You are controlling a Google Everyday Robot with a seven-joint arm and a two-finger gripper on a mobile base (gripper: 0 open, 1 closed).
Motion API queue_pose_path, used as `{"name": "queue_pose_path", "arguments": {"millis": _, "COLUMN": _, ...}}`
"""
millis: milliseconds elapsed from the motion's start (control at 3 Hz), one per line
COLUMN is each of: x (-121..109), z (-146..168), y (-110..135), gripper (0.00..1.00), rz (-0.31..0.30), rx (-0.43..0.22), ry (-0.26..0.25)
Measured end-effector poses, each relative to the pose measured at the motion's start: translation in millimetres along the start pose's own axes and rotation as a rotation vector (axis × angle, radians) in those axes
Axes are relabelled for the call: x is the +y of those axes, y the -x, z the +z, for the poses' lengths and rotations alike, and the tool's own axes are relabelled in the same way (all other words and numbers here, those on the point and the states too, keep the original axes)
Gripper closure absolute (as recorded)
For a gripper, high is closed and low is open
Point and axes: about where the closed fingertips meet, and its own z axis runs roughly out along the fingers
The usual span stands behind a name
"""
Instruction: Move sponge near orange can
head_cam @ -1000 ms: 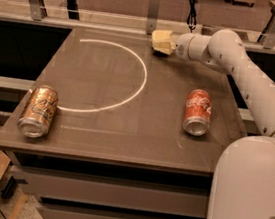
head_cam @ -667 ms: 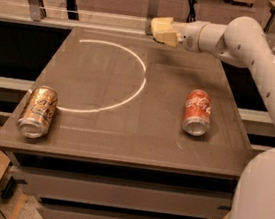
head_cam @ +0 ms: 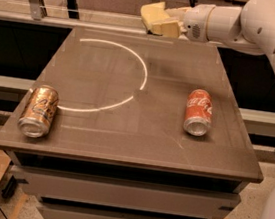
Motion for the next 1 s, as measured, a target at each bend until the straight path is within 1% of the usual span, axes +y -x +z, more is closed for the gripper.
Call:
{"name": "queue_pose_path", "arguments": {"millis": 333, "x": 8, "z": 5, "y": 13, "gripper": 1.0, "rz": -0.065, "rx": 0.027, "ry": 0.031}}
{"name": "queue_pose_path", "arguments": {"millis": 667, "x": 59, "z": 5, "y": 18, "gripper": 1.0, "rz": -0.133, "rx": 0.085, "ry": 0.191}}
{"name": "queue_pose_path", "arguments": {"millis": 1000, "x": 114, "z": 6, "y": 10, "gripper": 1.0, "rz": -0.175, "rx": 0.155, "ry": 0.361}}
